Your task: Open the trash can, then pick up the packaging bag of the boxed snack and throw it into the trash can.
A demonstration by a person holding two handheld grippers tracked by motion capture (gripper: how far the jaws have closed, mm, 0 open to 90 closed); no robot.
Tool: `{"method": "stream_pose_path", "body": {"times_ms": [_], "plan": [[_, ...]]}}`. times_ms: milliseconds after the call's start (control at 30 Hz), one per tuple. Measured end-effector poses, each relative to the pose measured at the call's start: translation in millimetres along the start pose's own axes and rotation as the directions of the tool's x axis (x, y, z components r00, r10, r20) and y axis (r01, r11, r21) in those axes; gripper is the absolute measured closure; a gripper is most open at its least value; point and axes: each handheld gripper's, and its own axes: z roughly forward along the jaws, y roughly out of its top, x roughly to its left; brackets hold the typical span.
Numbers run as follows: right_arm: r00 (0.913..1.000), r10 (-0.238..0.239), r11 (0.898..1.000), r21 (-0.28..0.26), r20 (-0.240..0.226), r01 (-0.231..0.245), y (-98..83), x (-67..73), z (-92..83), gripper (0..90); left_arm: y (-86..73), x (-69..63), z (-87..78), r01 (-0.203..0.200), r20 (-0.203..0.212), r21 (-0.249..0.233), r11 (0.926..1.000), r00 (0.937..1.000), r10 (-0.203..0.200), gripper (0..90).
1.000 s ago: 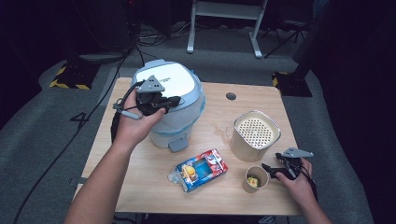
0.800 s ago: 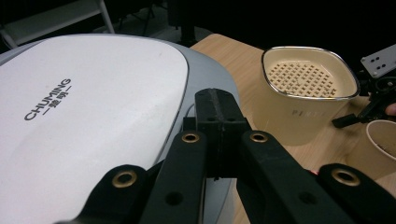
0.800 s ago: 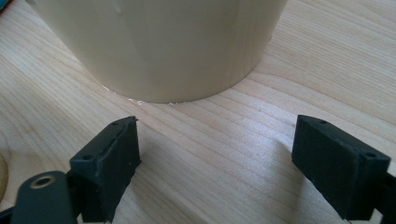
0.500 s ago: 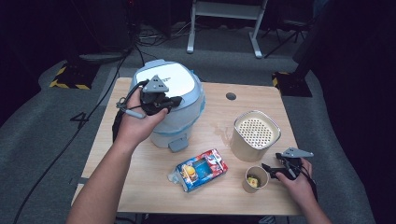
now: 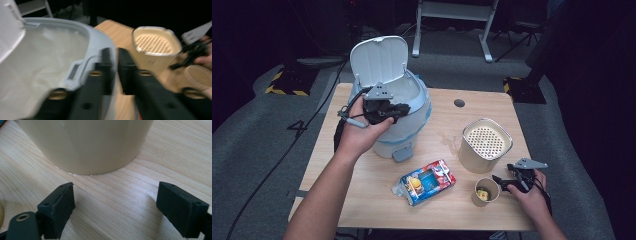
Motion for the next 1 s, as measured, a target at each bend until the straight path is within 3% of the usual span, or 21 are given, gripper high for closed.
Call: {"method": "stream_pose_path", "body": {"times_ms": [67,133,333,500,667,967,1000], "plan": [[1.0,0.0,1.0,0.0,0.0,0.0,0.0,0.0,0.0,14.9,0.2,-1.4,-0.3,0.007,0.017,-0.014,0.9999,0.9998,-0.007,67.8],[1.0,-0.003,1.0,0.0,-0.002,0.003,0.4,-0.4,0.6,14.9,1.4,-10.6,-0.1,-0.016,0.045,-0.037,0.9992,0.9988,0.018,62.4],[1.0,-0.005,1.0,0.0,-0.005,0.005,1.1,-0.5,1.3,14.9,0.3,-26.3,6.8,-0.063,0.079,-0.014,0.9979,0.9948,0.064,54.0],[1.0,-0.005,1.0,0.0,-0.005,0.005,1.1,-0.5,1.3,14.9,-6.4,-34.0,13.2,-0.07,0.101,-0.008,0.9975,0.9925,0.07,48.3],[1.0,-0.005,1.0,0.0,-0.005,0.005,1.1,-0.5,1.3,14.9,-22.8,-39.4,24.8,-0.068,0.115,0.032,0.9971,0.9913,0.064,46.1],[1.0,-0.005,1.0,0.0,-0.005,0.005,1.1,-0.5,1.3,14.9,-52.1,-40.6,47.9,-0.014,0.143,0.064,0.9979,0.9897,0.004,47.9],[1.0,-0.004,1.0,0.0,-0.005,0.004,1.1,-0.5,1.3,14.9,-61.5,-40.2,53.7,-0.006,0.138,0.072,0.9974,0.9904,-0.004,48.2]]}}
